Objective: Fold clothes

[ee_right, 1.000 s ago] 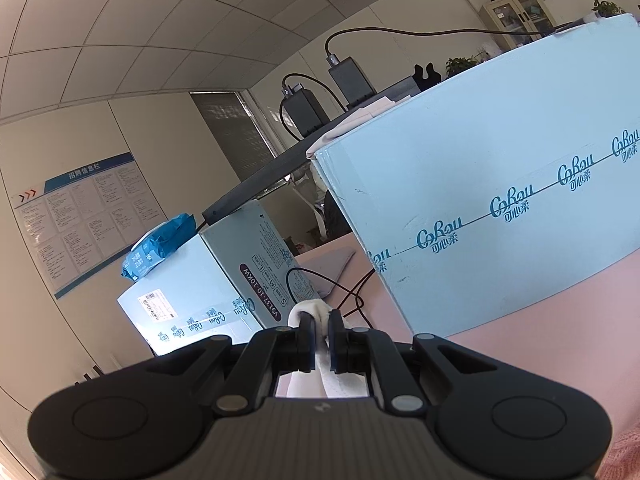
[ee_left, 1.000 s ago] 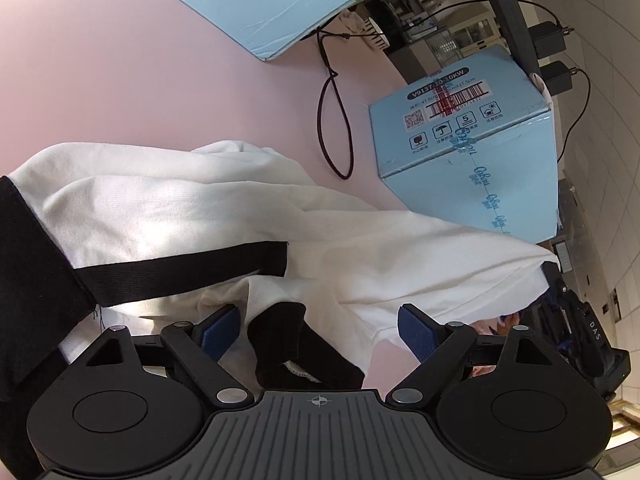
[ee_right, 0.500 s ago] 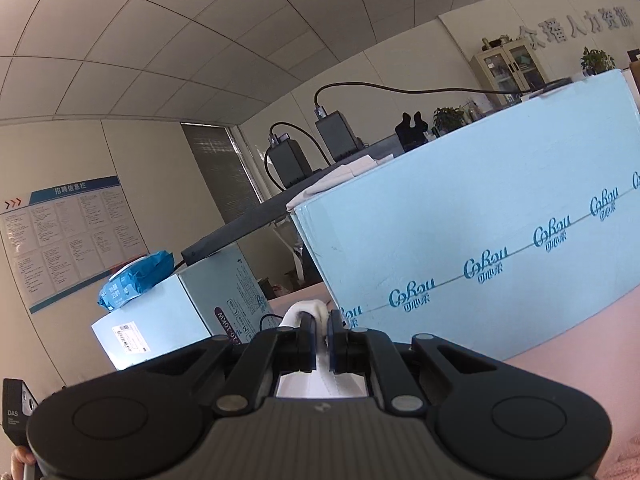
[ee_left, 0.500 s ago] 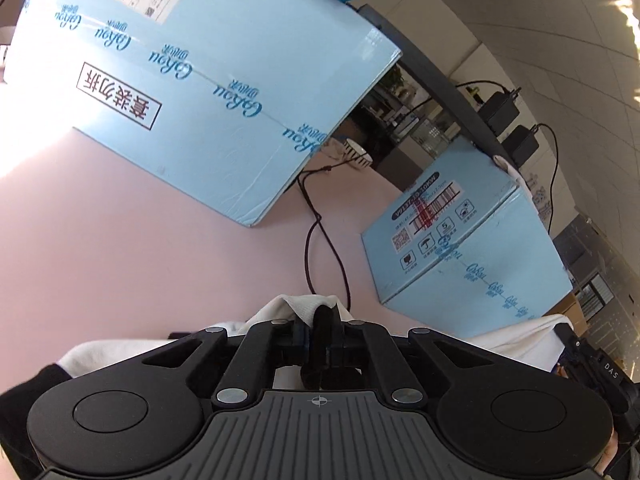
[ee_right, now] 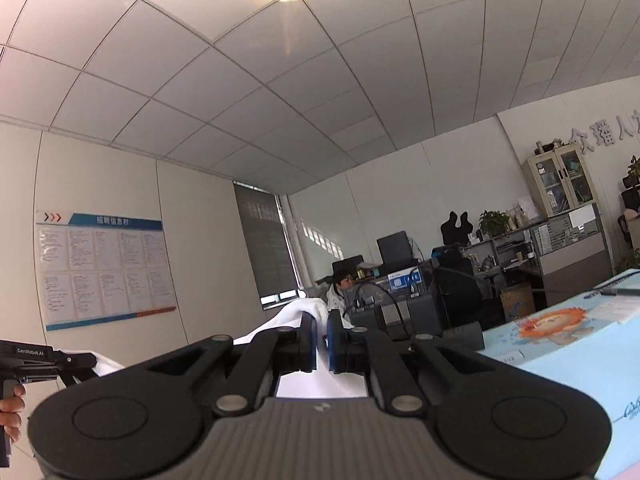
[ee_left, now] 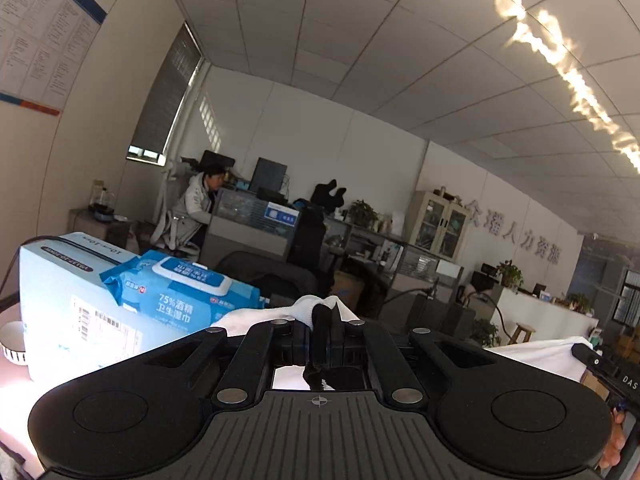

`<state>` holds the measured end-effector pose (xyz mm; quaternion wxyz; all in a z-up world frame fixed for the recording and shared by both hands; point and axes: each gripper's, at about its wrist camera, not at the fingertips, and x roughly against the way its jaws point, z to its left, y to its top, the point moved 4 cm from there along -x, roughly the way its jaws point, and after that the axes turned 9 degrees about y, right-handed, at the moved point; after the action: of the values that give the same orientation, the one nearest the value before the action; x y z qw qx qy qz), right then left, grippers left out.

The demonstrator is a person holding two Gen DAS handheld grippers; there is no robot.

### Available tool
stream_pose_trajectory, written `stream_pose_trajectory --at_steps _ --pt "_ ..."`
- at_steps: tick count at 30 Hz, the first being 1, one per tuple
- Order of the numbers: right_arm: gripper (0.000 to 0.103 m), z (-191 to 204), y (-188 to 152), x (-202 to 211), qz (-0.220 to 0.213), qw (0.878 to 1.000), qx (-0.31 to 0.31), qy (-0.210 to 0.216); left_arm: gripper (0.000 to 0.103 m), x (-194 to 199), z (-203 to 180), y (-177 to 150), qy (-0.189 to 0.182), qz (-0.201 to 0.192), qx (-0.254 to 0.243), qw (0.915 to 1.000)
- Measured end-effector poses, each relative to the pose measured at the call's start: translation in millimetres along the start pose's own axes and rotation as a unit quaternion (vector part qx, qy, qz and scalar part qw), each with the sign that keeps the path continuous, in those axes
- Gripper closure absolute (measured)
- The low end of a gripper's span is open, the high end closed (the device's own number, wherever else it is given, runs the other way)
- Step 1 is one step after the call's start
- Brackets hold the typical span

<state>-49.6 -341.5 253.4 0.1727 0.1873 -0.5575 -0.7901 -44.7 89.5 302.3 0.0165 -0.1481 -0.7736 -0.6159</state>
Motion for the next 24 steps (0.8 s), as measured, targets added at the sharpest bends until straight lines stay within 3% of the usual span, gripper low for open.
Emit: stream_pose_trajectory --at_steps 6,8,13,17,19,20,21,22,24 --pt "0.098 7 -116 113 0.133 0.988 -0.073 0.007 0.098 67 19 -145 -0.032 0.114 0.023 0.9927" --pt "0.098 11 -154 144 0.176 0.979 -0.102 -0.002 0.098 93 32 -202 -0.027 0.154 0.057 0.9861" --pt "0.097 17 -228 199 0.262 0.945 -0.194 -0.017 0.097 122 57 -281 0.003 0.224 0.108 0.9686" --pt "0.094 37 -249 222 0.297 0.938 -0.176 -0.004 0.094 143 73 -307 0.022 0.248 0.137 0.9588" --pt "0.084 45 -251 230 0.331 0.929 -0.165 0.010 0.084 154 78 -304 0.017 0.263 0.132 0.9556" --pt "0.078 48 -252 233 0.353 0.922 -0.157 0.015 0.065 159 81 -301 0.012 0.270 0.129 0.9541" --pt "0.063 51 -253 235 0.375 0.915 -0.149 0.019 0.047 162 83 -299 0.005 0.273 0.132 0.9531" --pt "0.051 53 -252 239 0.388 0.910 -0.142 0.022 0.043 169 90 -289 -0.010 0.265 0.145 0.9534" --pt "0.050 53 -244 245 0.383 0.914 -0.130 0.023 0.038 178 98 -273 -0.015 0.239 0.163 0.9573"
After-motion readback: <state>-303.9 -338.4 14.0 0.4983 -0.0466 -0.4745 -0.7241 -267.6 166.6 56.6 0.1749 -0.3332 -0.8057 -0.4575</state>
